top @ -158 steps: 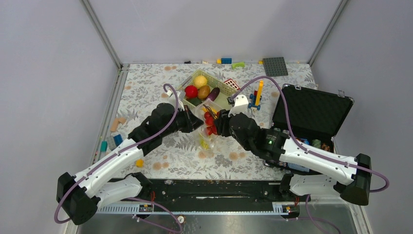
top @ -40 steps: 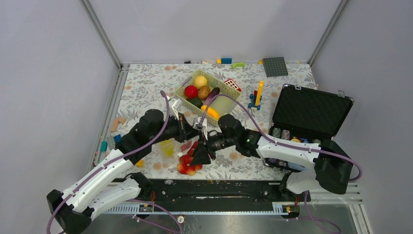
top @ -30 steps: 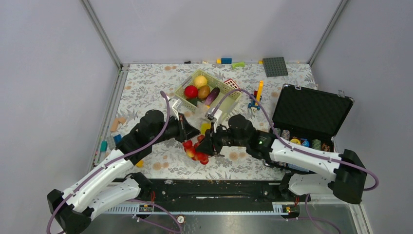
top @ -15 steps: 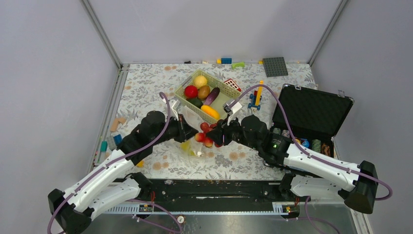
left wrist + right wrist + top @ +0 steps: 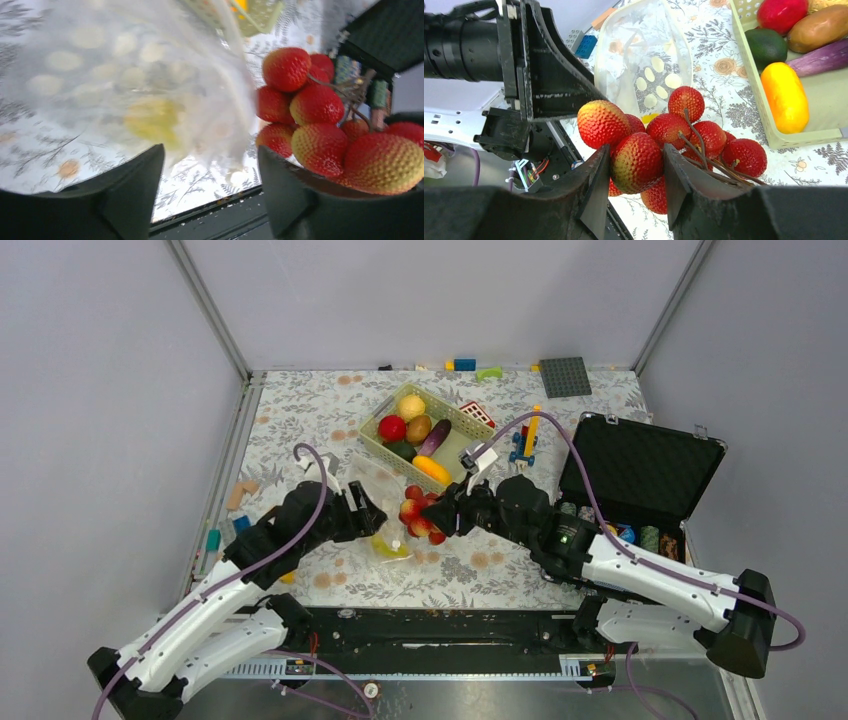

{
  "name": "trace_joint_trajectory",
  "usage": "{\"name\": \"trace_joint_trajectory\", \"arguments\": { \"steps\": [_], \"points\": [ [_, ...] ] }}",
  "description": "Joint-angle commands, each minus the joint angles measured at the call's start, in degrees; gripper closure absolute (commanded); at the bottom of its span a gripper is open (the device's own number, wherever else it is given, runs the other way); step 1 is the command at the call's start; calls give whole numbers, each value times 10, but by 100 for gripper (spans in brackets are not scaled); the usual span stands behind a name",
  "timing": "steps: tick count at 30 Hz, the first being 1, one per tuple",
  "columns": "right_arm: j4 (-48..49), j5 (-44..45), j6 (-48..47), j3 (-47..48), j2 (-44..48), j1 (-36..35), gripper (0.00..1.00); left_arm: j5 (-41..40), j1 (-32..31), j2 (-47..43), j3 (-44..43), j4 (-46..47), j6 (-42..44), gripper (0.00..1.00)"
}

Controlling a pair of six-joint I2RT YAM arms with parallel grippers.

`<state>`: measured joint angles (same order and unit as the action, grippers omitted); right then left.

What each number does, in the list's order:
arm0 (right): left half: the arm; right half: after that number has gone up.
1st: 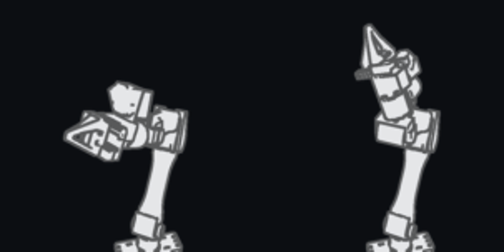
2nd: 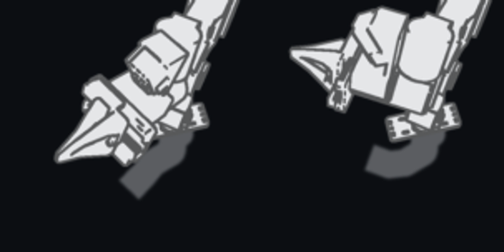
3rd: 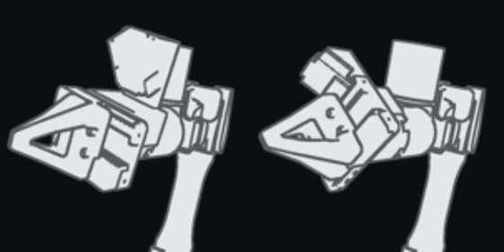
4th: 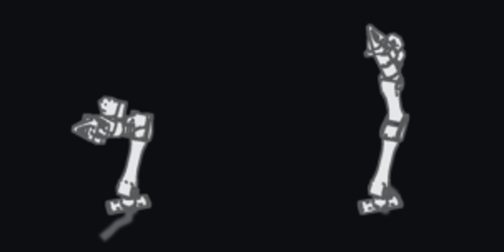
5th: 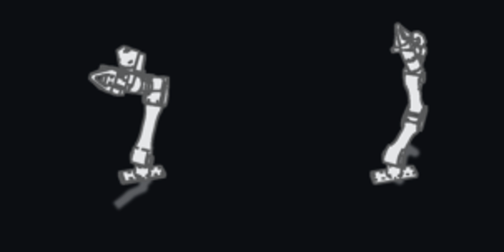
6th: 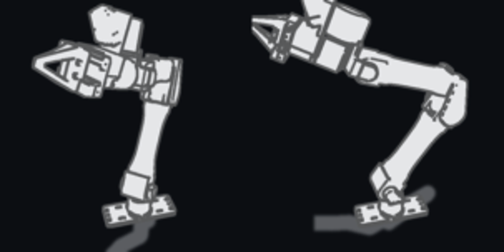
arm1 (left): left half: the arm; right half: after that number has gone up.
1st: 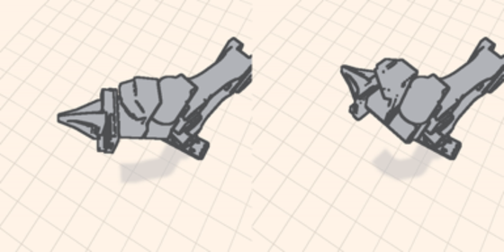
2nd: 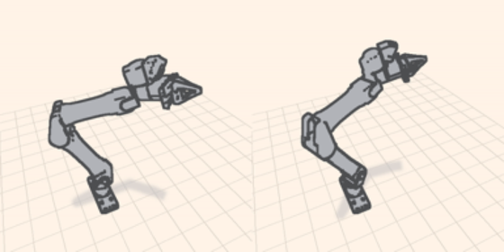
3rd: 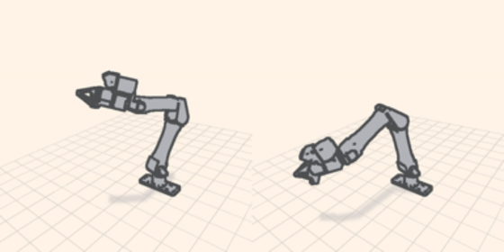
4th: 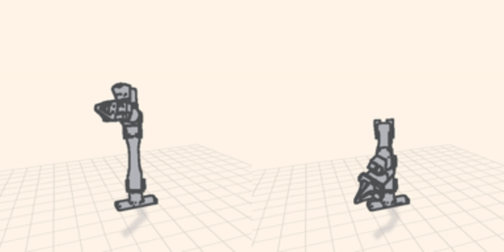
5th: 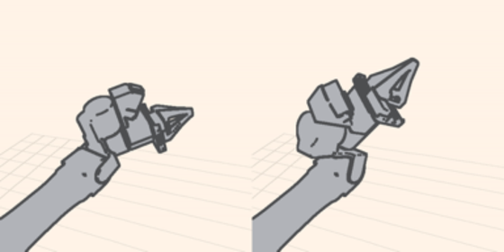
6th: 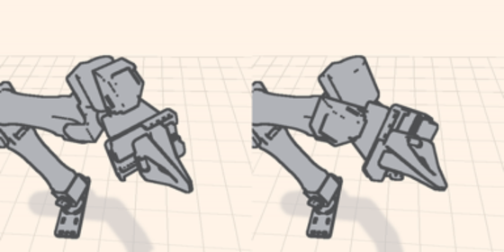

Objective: Place the food in the zip-top bag and seal the zipper
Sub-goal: Place the fake fruit in the zipper food storage bag.

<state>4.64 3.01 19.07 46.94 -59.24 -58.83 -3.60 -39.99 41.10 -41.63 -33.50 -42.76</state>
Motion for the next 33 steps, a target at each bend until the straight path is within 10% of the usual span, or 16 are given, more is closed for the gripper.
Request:
{"name": "trace_joint_trajectory", "arguments": {
  "steps": [1,5,22,30,33],
  "points": [
    [49,-24,-11,27,-14,0,100,-154,1,4,-78,-92,-37,23],
    [41,-28,-20,44,-22,0,100,-239,2,37,-154,-178,-56,2],
    [34,-3,-56,67,-3,0,100,-164,39,302,-362,-302,-3,6],
    [58,-14,-64,110,-36,0,100,-127,55,319,-335,-300,21,94],
    [105,-60,-42,125,-55,0,100,-129,57,312,-325,-302,25,100]
  ]
}}
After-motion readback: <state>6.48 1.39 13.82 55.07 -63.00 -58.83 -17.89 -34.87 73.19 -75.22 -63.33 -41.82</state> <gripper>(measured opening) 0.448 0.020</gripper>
